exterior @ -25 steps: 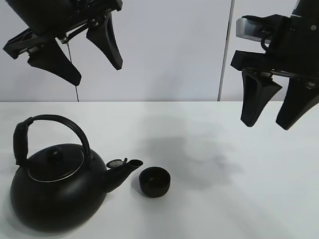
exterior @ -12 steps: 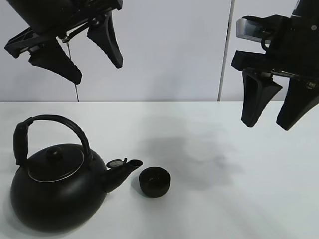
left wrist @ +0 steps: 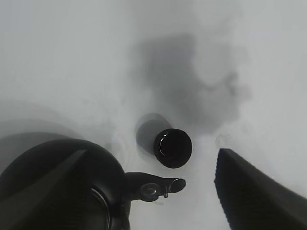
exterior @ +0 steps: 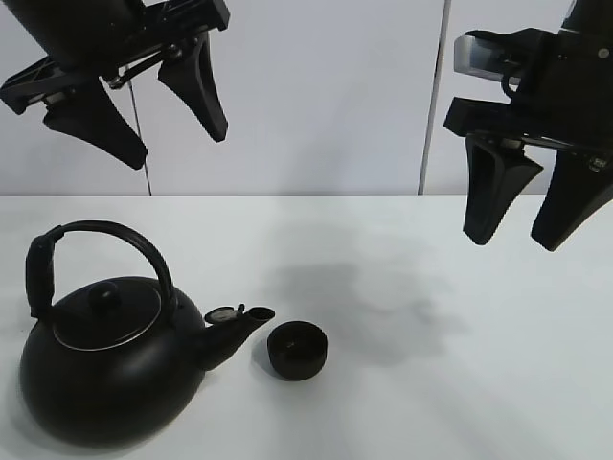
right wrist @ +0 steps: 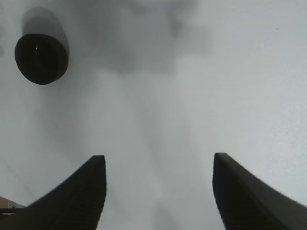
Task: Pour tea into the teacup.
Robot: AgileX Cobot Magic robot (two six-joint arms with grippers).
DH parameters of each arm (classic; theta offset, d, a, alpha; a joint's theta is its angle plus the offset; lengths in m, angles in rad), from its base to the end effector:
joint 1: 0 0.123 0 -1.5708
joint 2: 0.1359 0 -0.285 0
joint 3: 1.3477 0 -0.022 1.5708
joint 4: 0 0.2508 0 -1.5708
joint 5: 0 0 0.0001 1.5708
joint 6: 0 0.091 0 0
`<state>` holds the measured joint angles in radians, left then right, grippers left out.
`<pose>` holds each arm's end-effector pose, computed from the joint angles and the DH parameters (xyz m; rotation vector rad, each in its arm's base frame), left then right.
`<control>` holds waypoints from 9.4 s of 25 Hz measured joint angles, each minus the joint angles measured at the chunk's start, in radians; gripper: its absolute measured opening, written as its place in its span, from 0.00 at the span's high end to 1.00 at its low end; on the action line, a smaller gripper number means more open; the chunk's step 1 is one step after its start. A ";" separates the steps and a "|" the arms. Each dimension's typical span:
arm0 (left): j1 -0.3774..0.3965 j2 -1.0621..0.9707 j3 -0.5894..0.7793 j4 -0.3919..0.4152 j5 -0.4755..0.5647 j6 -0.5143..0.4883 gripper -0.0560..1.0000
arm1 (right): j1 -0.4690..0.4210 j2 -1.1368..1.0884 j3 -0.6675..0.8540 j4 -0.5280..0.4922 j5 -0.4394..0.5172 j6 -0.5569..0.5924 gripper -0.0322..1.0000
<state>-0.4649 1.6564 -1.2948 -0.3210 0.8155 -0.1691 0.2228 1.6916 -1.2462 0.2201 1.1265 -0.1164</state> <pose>0.3061 -0.1769 0.2768 0.1793 2.7124 -0.5805 0.3114 0.0890 0.2425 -0.3846 3.0261 0.3168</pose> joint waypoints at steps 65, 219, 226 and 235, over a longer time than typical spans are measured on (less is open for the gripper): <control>-0.129 -0.285 1.177 0.037 -1.643 0.325 0.46 | 0.000 0.000 0.000 0.001 -0.023 -0.004 0.54; -0.134 0.015 0.831 0.030 -1.606 0.539 0.82 | 0.000 0.000 0.000 0.039 -0.049 -0.004 0.54; -0.134 0.015 0.814 0.030 -1.583 0.540 0.82 | 0.000 0.000 0.000 0.039 -0.049 -0.004 0.54; -0.134 0.016 0.814 0.030 -1.571 0.559 0.82 | 0.000 0.000 0.000 0.039 -0.049 -0.004 0.54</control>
<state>-0.5992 1.6727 -0.4811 -0.2915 -0.7559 0.3897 0.2228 1.6916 -1.2462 0.2595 1.0777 -0.1202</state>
